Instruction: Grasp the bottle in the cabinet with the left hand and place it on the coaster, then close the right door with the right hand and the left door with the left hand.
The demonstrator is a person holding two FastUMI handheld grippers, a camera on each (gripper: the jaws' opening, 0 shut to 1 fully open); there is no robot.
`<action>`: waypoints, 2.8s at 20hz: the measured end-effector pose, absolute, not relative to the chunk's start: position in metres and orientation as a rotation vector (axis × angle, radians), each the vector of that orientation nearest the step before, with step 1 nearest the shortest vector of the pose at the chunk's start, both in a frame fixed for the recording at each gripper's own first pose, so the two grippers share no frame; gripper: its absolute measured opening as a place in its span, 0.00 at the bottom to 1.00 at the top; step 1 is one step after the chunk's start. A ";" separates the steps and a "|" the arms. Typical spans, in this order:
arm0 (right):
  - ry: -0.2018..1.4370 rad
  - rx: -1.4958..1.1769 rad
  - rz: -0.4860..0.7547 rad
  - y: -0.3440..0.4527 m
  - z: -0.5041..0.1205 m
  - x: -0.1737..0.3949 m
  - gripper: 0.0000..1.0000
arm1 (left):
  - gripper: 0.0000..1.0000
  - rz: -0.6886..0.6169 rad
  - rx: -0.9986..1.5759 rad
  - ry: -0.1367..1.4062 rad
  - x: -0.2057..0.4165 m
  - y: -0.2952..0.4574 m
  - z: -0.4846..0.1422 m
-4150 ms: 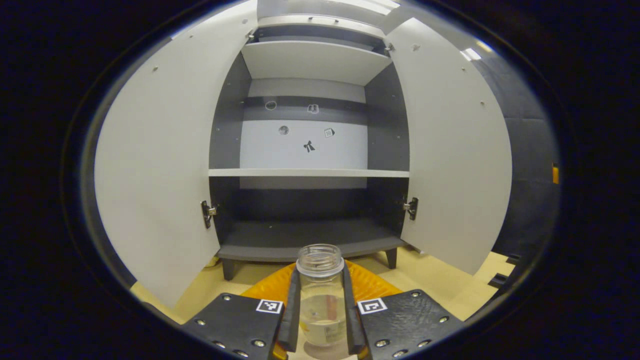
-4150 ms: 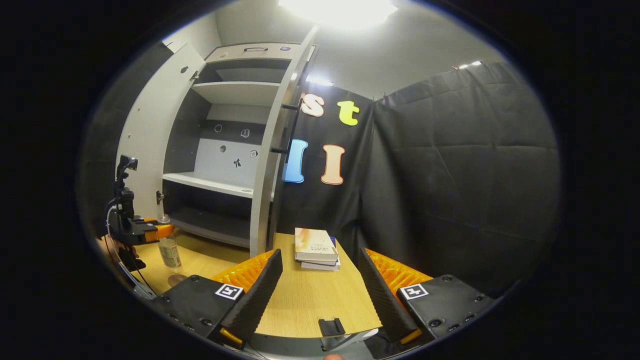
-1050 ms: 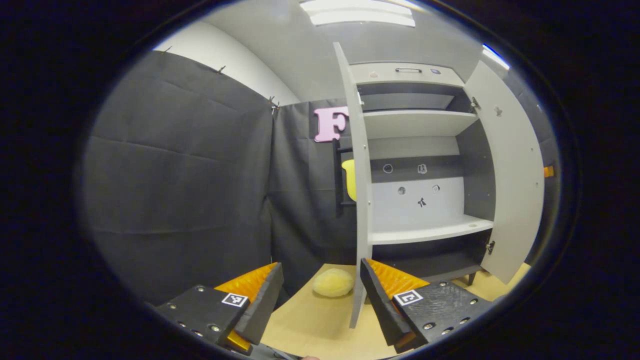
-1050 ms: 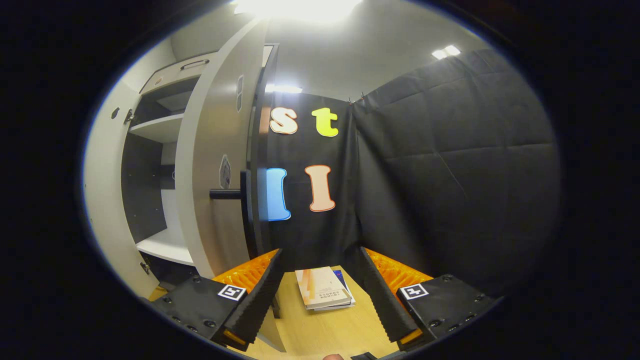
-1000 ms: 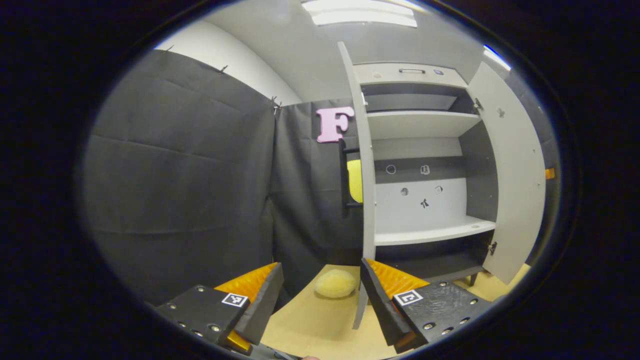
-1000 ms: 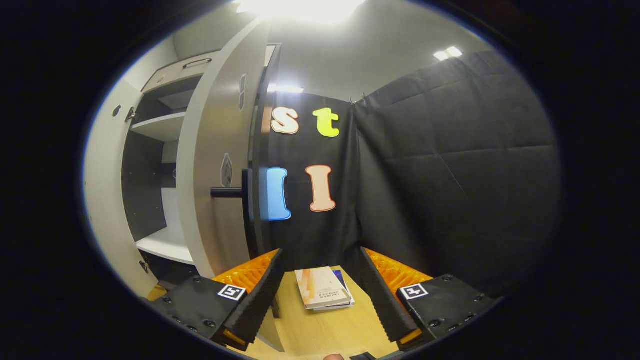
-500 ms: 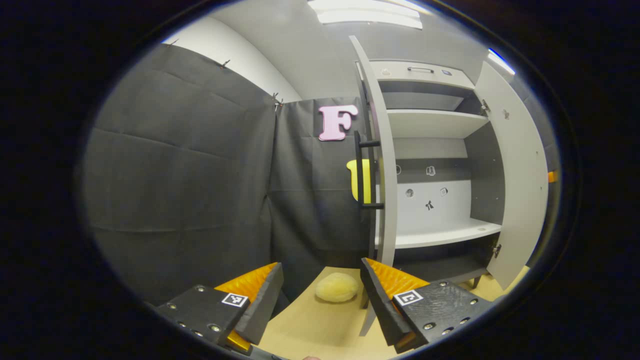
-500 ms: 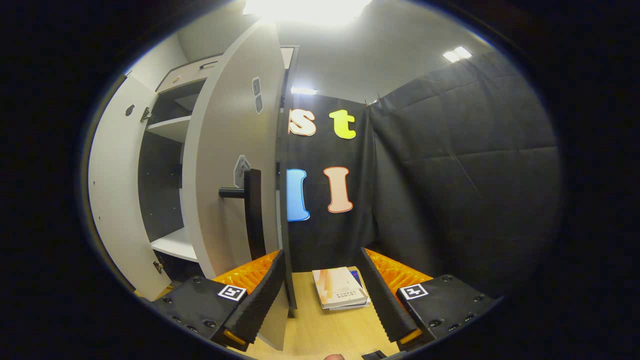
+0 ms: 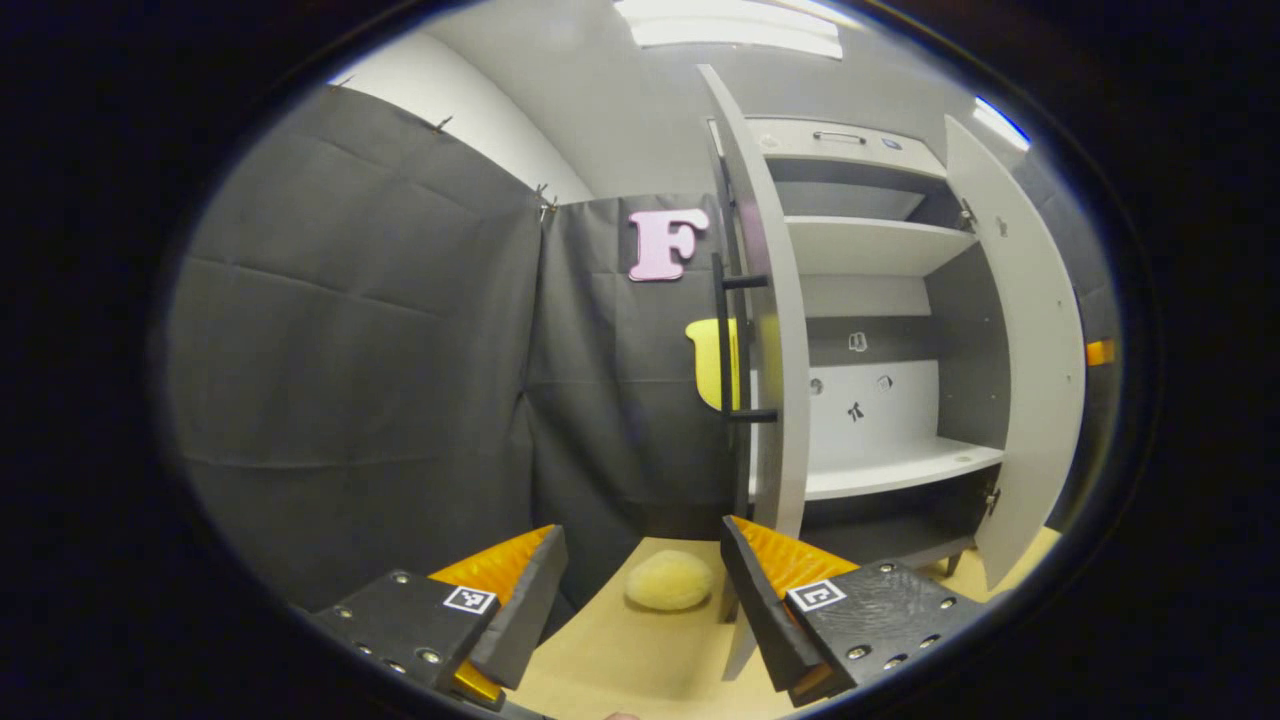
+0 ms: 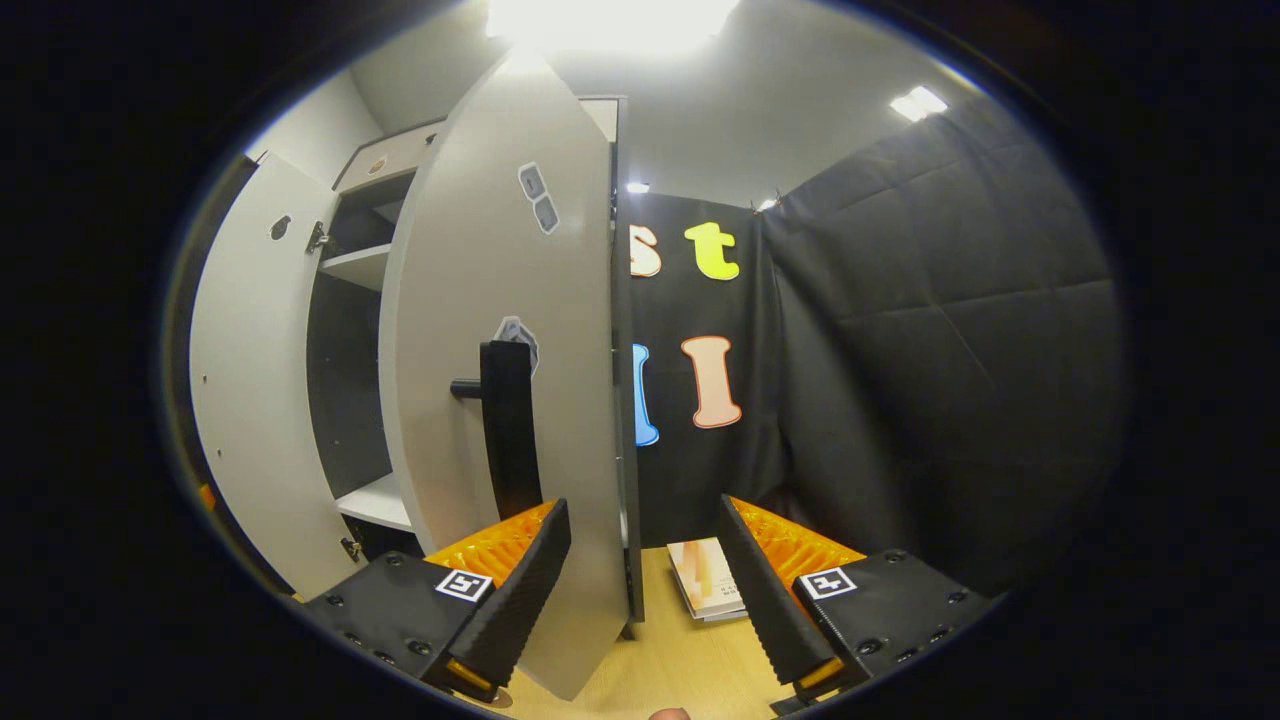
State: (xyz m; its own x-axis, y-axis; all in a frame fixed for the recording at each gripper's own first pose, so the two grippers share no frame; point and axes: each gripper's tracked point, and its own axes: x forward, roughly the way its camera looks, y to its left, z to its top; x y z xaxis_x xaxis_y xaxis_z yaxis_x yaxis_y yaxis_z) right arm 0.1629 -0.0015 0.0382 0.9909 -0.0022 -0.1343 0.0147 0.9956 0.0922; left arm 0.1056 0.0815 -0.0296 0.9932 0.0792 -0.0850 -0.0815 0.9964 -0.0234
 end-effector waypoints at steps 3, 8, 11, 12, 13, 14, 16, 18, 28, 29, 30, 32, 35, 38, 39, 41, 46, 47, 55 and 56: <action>0.133 0.096 0.004 0.009 0.039 0.167 0.96 | 0.89 0.083 -0.026 0.079 0.108 0.088 -0.030; 0.134 0.114 0.060 0.040 0.037 0.173 0.96 | 0.91 0.087 -0.020 0.081 0.110 0.092 -0.034; 0.133 0.105 0.083 0.058 0.036 0.183 0.96 | 0.91 0.098 -0.018 0.085 0.110 0.095 -0.035; 0.133 0.101 0.090 0.063 0.035 0.187 0.96 | 0.91 0.104 -0.017 0.087 0.110 0.097 -0.035; 0.136 0.100 0.099 0.069 0.035 0.191 0.95 | 0.91 0.113 -0.019 0.090 0.110 0.098 -0.036; 0.139 0.100 0.108 0.075 0.033 0.193 0.96 | 0.90 0.119 -0.020 0.093 0.110 0.098 -0.036; 0.145 0.104 0.124 0.086 0.031 0.200 0.96 | 0.90 0.133 -0.023 0.102 0.109 0.099 -0.034; 0.141 0.106 0.131 0.094 0.031 0.205 0.96 | 0.89 0.144 -0.025 0.110 0.109 0.100 -0.033; 0.134 0.089 0.086 0.083 0.027 0.203 0.92 | 0.91 0.148 -0.039 0.133 0.108 0.100 -0.035; 0.131 0.078 0.079 0.078 0.027 0.201 0.92 | 0.91 0.148 -0.037 0.136 0.108 0.100 -0.035; 0.128 0.066 0.071 0.073 0.025 0.197 0.96 | 0.91 0.145 -0.034 0.136 0.108 0.101 -0.033; 0.120 0.047 0.061 0.065 0.022 0.191 0.96 | 0.91 0.120 -0.039 0.135 0.109 0.098 -0.033; 0.115 0.028 0.054 0.057 0.016 0.182 0.96 | 0.91 0.099 -0.059 0.129 0.109 0.098 -0.030; 0.118 0.014 0.039 0.043 0.008 0.171 0.96 | 0.92 0.089 -0.077 0.121 0.109 0.098 -0.027; 0.124 0.016 0.034 0.040 0.004 0.168 0.96 | 0.91 0.092 -0.069 0.116 0.109 0.099 -0.027; 0.147 0.022 0.032 0.035 -0.007 0.161 0.96 | 0.91 0.095 -0.052 0.112 0.109 0.099 -0.025; 0.184 0.017 0.016 0.016 -0.024 0.149 0.92 | 0.91 0.073 -0.076 0.117 0.110 0.097 -0.028; 0.187 0.015 0.013 0.012 -0.024 0.148 0.92 | 0.91 0.073 -0.073 0.117 0.110 0.096 -0.029; 0.197 -0.001 0.015 -0.010 -0.031 0.137 0.96 | 0.91 0.090 -0.042 0.106 0.110 0.097 -0.026; 0.196 0.003 0.018 -0.011 -0.031 0.137 0.96 | 0.91 0.087 -0.034 0.105 0.110 0.096 -0.026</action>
